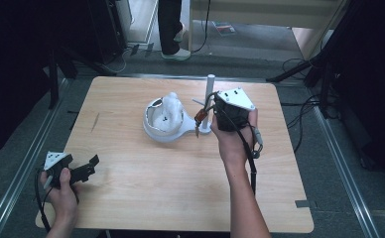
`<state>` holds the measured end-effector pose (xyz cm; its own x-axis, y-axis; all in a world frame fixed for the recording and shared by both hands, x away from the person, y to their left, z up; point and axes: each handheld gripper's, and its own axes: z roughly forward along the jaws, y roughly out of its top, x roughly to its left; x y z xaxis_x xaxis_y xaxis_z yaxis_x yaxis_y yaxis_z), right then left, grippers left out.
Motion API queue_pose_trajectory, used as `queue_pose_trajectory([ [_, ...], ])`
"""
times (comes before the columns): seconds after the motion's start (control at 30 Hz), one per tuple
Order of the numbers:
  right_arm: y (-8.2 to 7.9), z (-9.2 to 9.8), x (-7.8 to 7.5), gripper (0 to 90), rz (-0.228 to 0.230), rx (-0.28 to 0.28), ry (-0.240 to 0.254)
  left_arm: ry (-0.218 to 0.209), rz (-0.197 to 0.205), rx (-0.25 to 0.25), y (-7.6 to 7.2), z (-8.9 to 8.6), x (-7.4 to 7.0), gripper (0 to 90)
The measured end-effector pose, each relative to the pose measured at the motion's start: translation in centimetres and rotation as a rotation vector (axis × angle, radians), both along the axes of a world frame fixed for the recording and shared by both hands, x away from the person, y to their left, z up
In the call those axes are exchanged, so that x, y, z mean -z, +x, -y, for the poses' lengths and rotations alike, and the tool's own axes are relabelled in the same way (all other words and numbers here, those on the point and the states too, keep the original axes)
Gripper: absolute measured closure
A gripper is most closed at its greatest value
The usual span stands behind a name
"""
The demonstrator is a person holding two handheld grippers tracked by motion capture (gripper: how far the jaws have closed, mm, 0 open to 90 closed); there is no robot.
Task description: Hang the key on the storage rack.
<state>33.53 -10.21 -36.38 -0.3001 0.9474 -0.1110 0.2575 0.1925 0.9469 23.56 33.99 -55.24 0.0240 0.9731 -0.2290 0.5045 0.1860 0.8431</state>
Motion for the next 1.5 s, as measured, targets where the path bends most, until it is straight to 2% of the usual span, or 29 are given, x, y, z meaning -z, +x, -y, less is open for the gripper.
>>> queue_pose_trajectory([
  [0.47, 2.2, 0.1, 1.8, 87.5, -0.037, -0.002, 0.016, -0.001, -0.001, 0.0, 0.0, 0.0, 0.0, 0.0],
  [0.63, 2.9, 0.4, 2.0, 87.4, -0.041, -0.03, 0.059, 0.001, 0.0, 0.001, 0.0, 0.0, 0.0, 0.0],
  [1.03, 3.4, 0.7, 2.1, 86.4, -0.031, -0.048, 0.087, 0.006, -0.001, 0.003, 0.0, 0.0, 0.0, 0.0],
  [1.13, 3.5, 0.8, 2.2, 87.9, -0.03, -0.034, 0.093, 0.005, -0.003, 0.003, 0.0, 0.0, 0.0, 0.0],
  [1.43, 3.4, 1.4, 2.2, 82.8, -0.031, -0.014, 0.114, 0.008, -0.001, 0.003, 0.0, 0.0, 0.0, 0.0],
  [1.5, 3.2, 1.5, 2.1, 77.5, -0.026, -0.011, 0.106, 0.009, -0.002, 0.003, 0.0, 0.0, 0.0, 0.0],
])
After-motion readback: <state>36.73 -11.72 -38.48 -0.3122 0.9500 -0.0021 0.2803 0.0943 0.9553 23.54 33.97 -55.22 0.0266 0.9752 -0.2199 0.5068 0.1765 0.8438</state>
